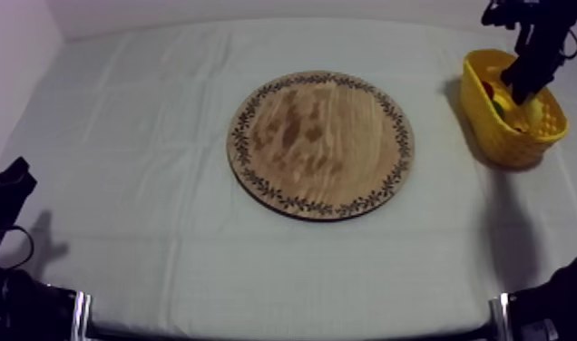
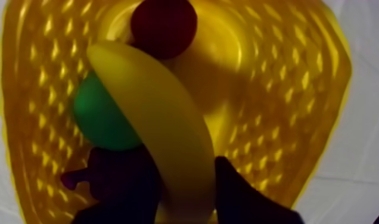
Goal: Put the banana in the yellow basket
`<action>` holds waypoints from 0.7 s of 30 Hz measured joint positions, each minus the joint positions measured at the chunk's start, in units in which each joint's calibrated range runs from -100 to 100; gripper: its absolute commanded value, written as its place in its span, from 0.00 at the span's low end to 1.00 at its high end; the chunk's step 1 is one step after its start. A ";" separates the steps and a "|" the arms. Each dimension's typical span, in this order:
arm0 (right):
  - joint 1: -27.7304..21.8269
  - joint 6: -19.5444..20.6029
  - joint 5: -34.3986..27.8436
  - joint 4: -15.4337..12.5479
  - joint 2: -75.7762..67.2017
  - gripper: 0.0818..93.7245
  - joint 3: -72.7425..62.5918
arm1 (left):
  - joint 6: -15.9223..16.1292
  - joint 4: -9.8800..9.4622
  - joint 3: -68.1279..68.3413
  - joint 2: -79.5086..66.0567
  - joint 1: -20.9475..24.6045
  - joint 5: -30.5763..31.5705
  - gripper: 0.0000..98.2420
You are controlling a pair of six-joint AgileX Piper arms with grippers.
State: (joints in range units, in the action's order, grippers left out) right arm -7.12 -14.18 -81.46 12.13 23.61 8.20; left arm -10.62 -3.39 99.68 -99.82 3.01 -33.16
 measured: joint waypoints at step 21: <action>0.72 0.21 -0.80 -2.27 -6.37 0.86 0.42 | 0.00 0.00 0.00 0.00 0.00 0.00 0.00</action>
State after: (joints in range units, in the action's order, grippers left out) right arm -6.40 -13.97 -82.26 9.86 17.24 8.62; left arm -10.62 -3.39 99.68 -99.82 3.01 -33.16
